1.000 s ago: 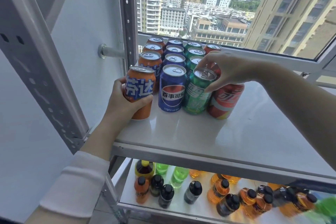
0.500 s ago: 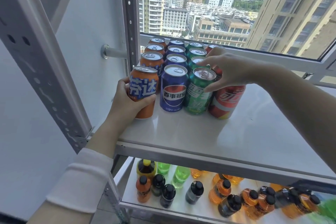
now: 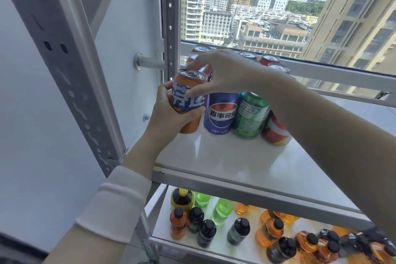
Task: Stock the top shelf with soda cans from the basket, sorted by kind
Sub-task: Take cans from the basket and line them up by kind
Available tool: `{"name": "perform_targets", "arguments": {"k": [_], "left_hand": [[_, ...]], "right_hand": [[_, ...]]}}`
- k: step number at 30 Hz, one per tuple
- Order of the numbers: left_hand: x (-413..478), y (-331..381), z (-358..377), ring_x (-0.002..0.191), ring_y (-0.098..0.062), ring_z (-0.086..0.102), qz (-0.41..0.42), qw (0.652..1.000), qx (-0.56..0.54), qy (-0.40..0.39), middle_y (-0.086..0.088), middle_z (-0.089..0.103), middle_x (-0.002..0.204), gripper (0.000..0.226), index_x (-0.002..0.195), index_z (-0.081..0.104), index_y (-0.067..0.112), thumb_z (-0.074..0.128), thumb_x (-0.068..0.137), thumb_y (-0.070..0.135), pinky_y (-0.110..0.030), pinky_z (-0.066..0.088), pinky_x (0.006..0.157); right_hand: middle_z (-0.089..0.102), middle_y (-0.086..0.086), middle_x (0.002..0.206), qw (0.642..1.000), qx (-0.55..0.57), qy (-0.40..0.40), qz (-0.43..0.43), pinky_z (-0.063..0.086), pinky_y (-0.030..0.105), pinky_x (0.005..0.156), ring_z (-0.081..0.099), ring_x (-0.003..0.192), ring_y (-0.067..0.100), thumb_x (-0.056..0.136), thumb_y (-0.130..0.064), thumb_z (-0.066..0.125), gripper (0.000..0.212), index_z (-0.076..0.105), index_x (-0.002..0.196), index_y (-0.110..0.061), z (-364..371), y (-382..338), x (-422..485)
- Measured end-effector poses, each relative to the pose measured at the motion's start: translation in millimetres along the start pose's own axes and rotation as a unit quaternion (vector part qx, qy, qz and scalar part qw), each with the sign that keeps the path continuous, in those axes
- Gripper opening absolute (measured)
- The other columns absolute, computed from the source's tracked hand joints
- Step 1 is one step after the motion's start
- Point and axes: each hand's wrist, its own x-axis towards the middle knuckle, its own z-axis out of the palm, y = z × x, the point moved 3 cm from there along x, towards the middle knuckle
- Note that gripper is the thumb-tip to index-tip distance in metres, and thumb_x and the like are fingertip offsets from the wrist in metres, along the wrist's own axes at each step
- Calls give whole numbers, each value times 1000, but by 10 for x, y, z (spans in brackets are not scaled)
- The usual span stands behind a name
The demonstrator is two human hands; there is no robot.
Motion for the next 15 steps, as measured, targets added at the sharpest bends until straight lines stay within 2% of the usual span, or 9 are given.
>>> {"name": "perform_targets", "arguments": {"k": [2, 5, 8, 12, 15], "left_hand": [[17, -10, -17, 102, -7, 51, 5, 1000, -15, 2, 13, 46, 113, 74, 132, 29, 20, 75, 74, 18, -8, 47, 68], [62, -14, -27, 104, -7, 48, 14, 1000, -10, 10, 12, 43, 117, 73, 131, 27, 22, 74, 75, 19, -4, 47, 66], [122, -29, -22, 102, -5, 51, 28, 1000, -2, -10, 11, 43, 117, 74, 129, 26, 21, 75, 74, 17, -3, 47, 70], [139, -95, -84, 111, -8, 49, 24, 999, 5, -43, 10, 45, 119, 72, 125, 29, 26, 77, 72, 17, -19, 47, 88], [139, -141, -165, 108, 0, 47, 39, 998, 24, -34, 13, 45, 120, 71, 125, 32, 27, 78, 71, 20, -14, 39, 93]], "right_hand": [[57, -5, 124, 1000, 18, 4, 8, 31, 6, 64, 46, 93, 3, 74, -47, 70, 63, 52, 128, -20, 36, -9, 48], [58, -6, 115, 997, 64, 29, 25, 34, 5, 66, 49, 85, 0, 72, -41, 75, 60, 54, 123, -19, 61, -1, 91], [54, -9, 107, 996, 67, 49, 38, 33, 4, 65, 48, 91, 5, 69, -38, 78, 63, 55, 123, -16, 78, 7, 103], [59, -3, 115, 997, 53, 51, 39, 33, 5, 65, 49, 92, 7, 66, -39, 80, 67, 55, 124, -14, 143, 56, 121], [59, -1, 121, 997, 42, 53, 38, 33, 10, 61, 48, 92, 5, 66, -39, 80, 71, 54, 126, -12, 194, 92, 133]]}}
